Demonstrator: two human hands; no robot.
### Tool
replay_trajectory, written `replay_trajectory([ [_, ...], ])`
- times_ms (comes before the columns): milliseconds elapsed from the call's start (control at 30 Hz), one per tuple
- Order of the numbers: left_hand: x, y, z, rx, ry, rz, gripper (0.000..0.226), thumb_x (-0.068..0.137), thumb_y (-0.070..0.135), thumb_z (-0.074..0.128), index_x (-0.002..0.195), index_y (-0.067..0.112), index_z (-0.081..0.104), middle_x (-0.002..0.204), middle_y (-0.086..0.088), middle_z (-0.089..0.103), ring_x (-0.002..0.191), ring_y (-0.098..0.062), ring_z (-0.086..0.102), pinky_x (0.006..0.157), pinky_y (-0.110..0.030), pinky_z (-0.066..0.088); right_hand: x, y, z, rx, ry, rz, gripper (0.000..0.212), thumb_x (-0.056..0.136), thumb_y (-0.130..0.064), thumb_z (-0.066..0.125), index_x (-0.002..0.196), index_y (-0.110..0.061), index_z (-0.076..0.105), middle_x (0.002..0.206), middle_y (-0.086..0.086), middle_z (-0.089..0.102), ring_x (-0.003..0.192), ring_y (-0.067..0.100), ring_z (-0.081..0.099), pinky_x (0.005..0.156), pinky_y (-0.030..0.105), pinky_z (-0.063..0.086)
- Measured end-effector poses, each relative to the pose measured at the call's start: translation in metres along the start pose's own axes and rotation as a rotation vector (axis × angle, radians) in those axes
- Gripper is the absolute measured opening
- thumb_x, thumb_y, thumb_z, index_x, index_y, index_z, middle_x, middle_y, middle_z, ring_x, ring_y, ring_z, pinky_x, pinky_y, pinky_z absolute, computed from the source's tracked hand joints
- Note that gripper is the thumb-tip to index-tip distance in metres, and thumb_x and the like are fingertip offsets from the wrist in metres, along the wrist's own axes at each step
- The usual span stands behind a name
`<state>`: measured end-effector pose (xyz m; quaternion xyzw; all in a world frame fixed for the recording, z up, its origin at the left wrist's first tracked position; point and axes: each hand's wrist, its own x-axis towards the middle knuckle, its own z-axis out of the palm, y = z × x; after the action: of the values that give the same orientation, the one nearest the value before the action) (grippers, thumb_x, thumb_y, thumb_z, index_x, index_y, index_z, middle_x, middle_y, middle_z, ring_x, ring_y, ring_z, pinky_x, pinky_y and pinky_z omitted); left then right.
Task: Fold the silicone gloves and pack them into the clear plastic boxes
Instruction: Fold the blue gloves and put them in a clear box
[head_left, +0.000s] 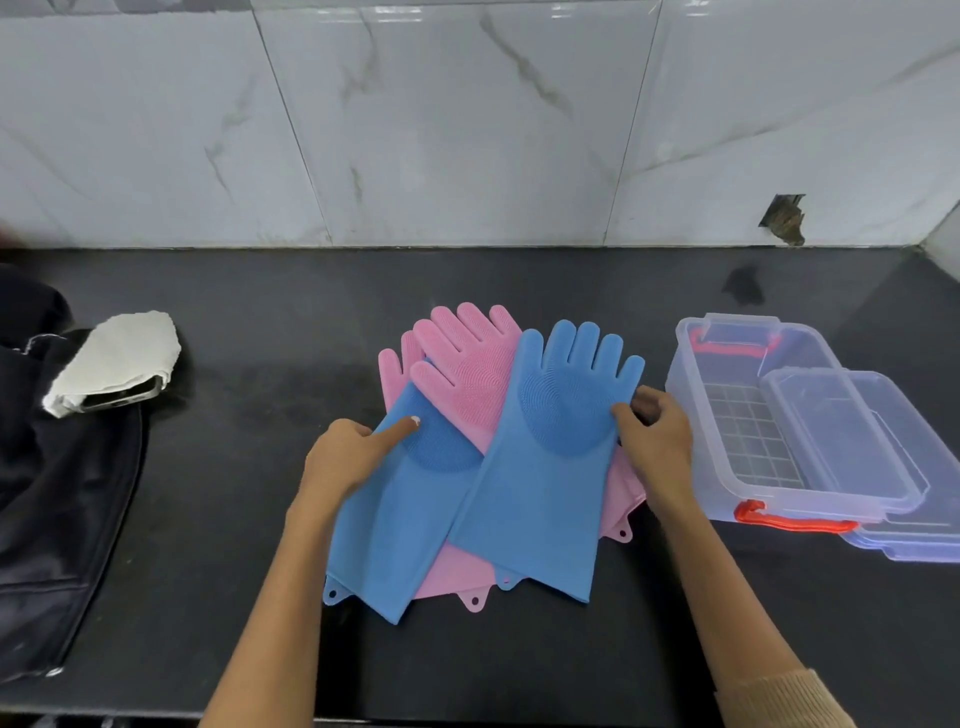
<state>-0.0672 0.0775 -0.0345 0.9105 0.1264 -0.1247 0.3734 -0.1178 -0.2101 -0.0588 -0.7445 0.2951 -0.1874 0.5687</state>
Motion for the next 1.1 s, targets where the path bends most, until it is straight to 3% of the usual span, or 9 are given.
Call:
replay_trajectory([
  [100,-0.001,-0.004,-0.006,-0.111,-0.112,-0.014,0.059,0.068,0.056,0.073,0.052,0.014,0.036,0.058,-0.010,0.046,0.047,-0.017,0.037,0.048,-0.026,0.025,0.005,-0.001,-0.010,0.114,-0.161,0.225,0.022,0.088,-0.024,0.064,0.103,-0.009,0.063,0.106,0.000,0.065,0.090,0.017,0.064,0.072,0.026,0.053],
  [200,-0.005,-0.006,-0.008,-0.179,-0.199,-0.018,0.055,0.069,0.049,0.077,0.074,-0.005,0.064,0.076,-0.015,0.072,0.061,-0.023,0.062,0.057,-0.029,0.043,0.008,-0.005,-0.014,0.120,-0.320,0.319,0.018,0.082,-0.030,0.071,0.083,-0.013,0.065,0.091,-0.002,0.068,0.079,0.015,0.068,0.053,0.021,0.050],
  [300,-0.009,-0.008,-0.008,-0.227,-0.279,0.020,0.049,0.075,0.043,0.074,0.096,-0.001,0.069,0.081,-0.005,0.076,0.074,-0.024,0.072,0.070,-0.034,0.056,0.007,-0.006,-0.013,0.035,-0.459,0.320,0.029,0.075,-0.034,0.076,0.093,-0.013,0.065,0.093,-0.002,0.070,0.082,0.016,0.069,0.053,0.023,0.056],
  [400,-0.014,-0.012,-0.010,-0.439,-0.513,0.035,0.036,0.078,0.033,0.073,0.107,0.013,0.066,0.101,-0.008,0.074,0.090,-0.028,0.071,0.084,-0.044,0.057,0.007,-0.009,-0.015,0.047,-0.551,0.330,0.032,0.076,-0.029,0.076,0.101,-0.014,0.064,0.101,0.003,0.070,0.088,0.019,0.069,0.064,0.029,0.059],
  [500,-0.015,-0.021,-0.012,-0.595,-0.655,-0.018,0.052,0.073,0.024,0.075,0.119,0.012,0.053,0.115,-0.012,0.068,0.102,-0.033,0.067,0.082,-0.044,0.056,0.003,-0.009,-0.020,0.194,-0.645,0.364,0.029,0.076,-0.028,0.073,0.101,-0.015,0.065,0.105,0.006,0.071,0.089,0.022,0.070,0.062,0.027,0.058],
  [633,-0.013,-0.026,-0.011,-0.606,-0.613,-0.030,0.054,0.071,0.015,0.076,0.119,0.011,0.051,0.115,-0.014,0.067,0.100,-0.033,0.067,0.080,-0.045,0.057,-0.013,0.001,-0.021,0.441,-0.742,0.440,0.042,0.074,-0.028,0.072,0.112,-0.014,0.064,0.108,0.010,0.071,0.098,0.030,0.069,0.073,0.041,0.058],
  [800,-0.013,-0.027,-0.011,-0.562,-0.568,-0.013,0.049,0.074,0.009,0.076,0.118,0.013,0.054,0.113,-0.011,0.068,0.099,-0.031,0.067,0.085,-0.047,0.055,-0.016,0.001,-0.014,0.508,-0.677,0.517,0.049,0.077,-0.020,0.069,0.124,-0.012,0.057,0.121,0.015,0.064,0.109,0.035,0.061,0.091,0.052,0.051],
  [1100,-0.016,-0.066,-0.050,-0.571,-0.425,-0.042,0.045,0.076,0.011,0.075,0.117,0.014,0.057,0.109,-0.010,0.071,0.096,-0.031,0.069,0.082,-0.045,0.056,-0.040,-0.013,0.035,0.508,-0.822,0.592,0.034,0.087,-0.018,0.063,0.121,-0.016,0.059,0.112,0.011,0.070,0.100,0.031,0.068,0.078,0.047,0.056],
])
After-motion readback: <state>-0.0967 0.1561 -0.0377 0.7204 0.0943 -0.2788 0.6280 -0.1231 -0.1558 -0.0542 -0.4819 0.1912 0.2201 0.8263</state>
